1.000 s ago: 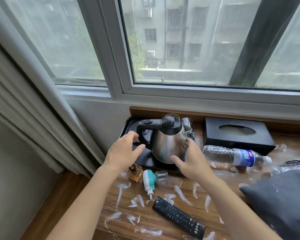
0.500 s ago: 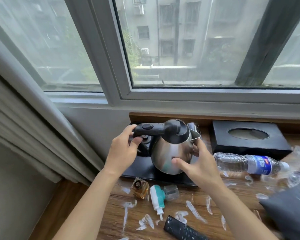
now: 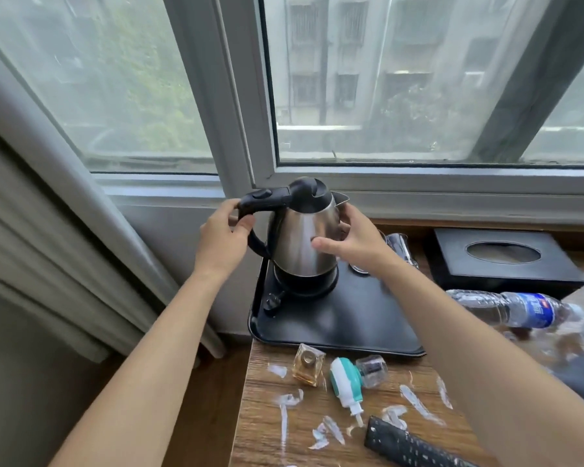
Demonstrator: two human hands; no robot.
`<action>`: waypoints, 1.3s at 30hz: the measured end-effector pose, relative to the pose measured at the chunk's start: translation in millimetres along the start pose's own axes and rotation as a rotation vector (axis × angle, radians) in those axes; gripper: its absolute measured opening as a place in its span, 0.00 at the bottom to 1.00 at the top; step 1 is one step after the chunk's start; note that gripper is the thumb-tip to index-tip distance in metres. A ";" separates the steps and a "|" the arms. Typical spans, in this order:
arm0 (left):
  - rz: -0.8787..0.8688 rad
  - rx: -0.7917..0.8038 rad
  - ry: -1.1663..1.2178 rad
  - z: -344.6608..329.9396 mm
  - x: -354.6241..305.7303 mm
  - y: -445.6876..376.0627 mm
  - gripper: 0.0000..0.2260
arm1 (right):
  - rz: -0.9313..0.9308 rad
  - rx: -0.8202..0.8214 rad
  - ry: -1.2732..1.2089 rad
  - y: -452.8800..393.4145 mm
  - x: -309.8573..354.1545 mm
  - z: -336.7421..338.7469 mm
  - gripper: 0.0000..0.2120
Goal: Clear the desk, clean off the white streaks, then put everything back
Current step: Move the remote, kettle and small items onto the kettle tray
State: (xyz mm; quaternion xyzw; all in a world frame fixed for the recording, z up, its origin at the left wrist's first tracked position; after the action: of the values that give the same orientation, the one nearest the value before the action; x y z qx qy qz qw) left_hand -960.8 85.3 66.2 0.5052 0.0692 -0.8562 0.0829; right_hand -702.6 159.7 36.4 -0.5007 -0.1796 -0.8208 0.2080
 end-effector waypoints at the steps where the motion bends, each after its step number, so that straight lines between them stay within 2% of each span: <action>1: 0.002 -0.003 0.016 -4.3 3.9 -4.2 0.12 | -0.005 0.003 0.001 -3.2 -2.8 1.4 0.37; 7: 0.004 -0.015 0.019 -17.4 17.2 -18.3 0.11 | -0.049 0.012 0.022 -12.3 -13.5 4.0 0.32; 14: 0.059 0.061 -0.080 -20.9 25.1 -25.5 0.16 | -0.095 0.022 0.080 -14.0 -19.7 1.2 0.44; 19: 0.104 0.079 -0.098 -18.3 24.6 -31.2 0.17 | -0.144 0.008 0.057 -14.4 -22.3 4.5 0.47; 27: 0.028 0.065 -0.175 -19.0 6.4 -28.2 0.12 | -0.109 -0.077 0.072 -3.3 -25.4 4.0 0.32; 33: 0.050 0.045 -0.151 -9.3 24.0 -14.9 0.12 | -0.085 -0.061 0.087 -1.7 -15.9 -6.7 0.32; 39: 0.059 0.032 -0.147 -11.1 19.3 -13.3 0.17 | -0.101 -0.084 0.148 2.6 -10.3 -2.1 0.27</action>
State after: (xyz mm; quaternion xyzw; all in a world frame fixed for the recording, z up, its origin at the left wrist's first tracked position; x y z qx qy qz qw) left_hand -963.3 99.2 44.5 0.4440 0.0345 -0.8892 0.1048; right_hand -698.6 158.1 26.5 -0.4373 -0.1542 -0.8719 0.1578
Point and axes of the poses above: each hand's wrist, its own y-axis away from the middle knuckle, its own z-axis out of the back of the hand, x = y × z, the point moved 8 cm from there along -y, towards the middle knuckle, and after that the axes turned 13 degrees about x, right-handed, at the moved point
